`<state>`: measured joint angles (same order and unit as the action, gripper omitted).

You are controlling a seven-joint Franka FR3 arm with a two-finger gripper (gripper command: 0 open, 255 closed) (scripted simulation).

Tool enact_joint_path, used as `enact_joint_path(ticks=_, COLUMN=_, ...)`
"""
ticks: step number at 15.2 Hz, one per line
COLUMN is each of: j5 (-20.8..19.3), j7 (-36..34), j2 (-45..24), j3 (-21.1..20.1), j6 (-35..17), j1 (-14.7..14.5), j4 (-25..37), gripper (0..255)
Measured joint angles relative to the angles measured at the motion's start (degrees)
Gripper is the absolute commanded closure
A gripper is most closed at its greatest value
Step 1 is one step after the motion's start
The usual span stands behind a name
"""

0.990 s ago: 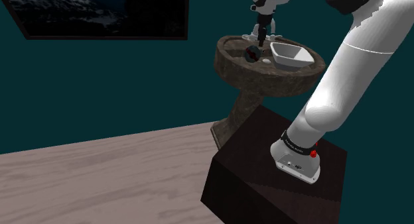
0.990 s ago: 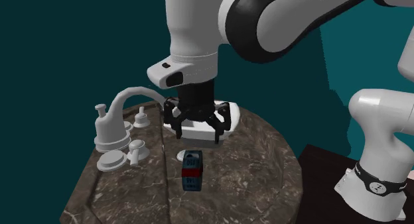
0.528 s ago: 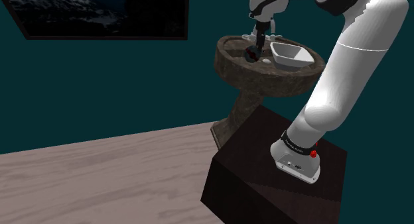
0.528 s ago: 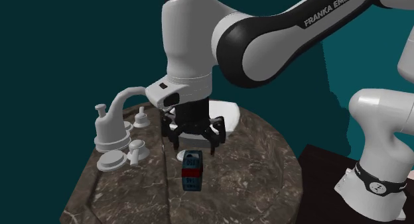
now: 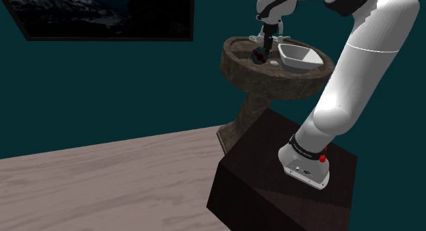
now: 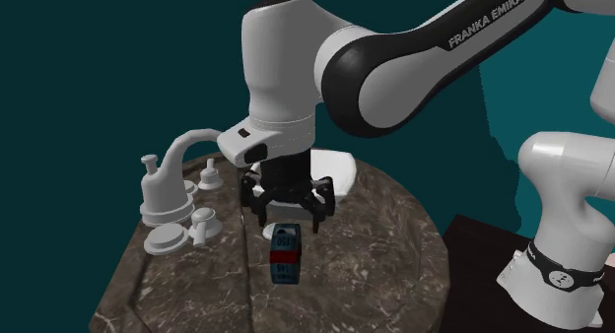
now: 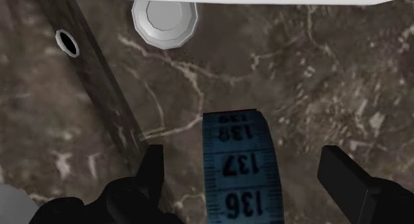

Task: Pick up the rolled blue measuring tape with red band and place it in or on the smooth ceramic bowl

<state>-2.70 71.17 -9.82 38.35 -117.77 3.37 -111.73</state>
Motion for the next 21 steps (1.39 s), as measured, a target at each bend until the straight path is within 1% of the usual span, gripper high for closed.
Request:
enact_joint_path(ticks=11, j5=-0.13, j7=-0.02, j2=0.24, j3=0.06, j6=0.45, j1=-0.02, j4=0.31, gripper=255)
enact_joint_path(ticks=21, j5=-1.76, j7=-0.52, j2=2.96, j3=0.26, j6=7.21, j1=-0.62, j4=4.80, gripper=255)
